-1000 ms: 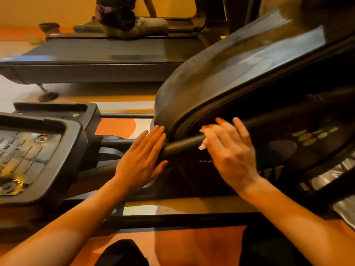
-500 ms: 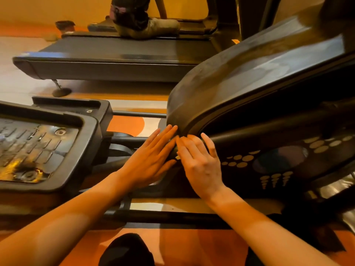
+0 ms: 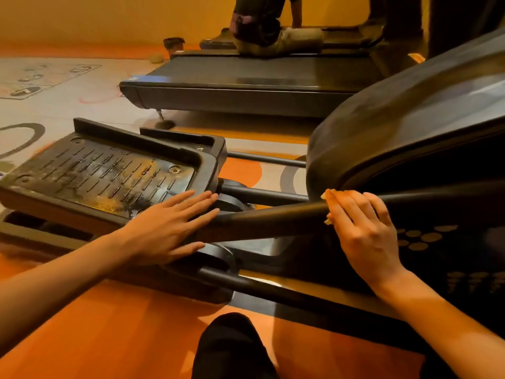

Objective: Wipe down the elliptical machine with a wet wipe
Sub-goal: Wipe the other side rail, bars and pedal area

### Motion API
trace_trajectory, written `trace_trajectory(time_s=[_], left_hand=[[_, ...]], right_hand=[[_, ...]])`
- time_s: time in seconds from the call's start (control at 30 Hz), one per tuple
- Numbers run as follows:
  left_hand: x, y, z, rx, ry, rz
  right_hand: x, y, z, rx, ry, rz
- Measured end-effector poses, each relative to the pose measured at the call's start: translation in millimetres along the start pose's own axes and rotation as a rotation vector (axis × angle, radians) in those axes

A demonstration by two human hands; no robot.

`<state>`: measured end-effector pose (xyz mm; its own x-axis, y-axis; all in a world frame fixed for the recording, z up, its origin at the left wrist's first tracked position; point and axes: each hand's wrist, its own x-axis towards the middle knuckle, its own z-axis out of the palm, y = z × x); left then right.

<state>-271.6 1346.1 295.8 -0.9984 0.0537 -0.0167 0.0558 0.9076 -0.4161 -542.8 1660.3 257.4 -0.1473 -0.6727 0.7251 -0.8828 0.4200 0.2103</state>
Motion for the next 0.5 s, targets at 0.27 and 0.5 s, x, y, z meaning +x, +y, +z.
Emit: trace_trajectory(time_s=[0.27, 0.5], left_hand=[[5, 1, 3, -0.014, -0.017, 0.092], [5, 3, -1, -0.083, -0.023, 0.061]], right_hand=[[13, -62, 26, 0.072, -0.132, -0.096], [51, -163, 76, 0.14, -0.243, -0.287]])
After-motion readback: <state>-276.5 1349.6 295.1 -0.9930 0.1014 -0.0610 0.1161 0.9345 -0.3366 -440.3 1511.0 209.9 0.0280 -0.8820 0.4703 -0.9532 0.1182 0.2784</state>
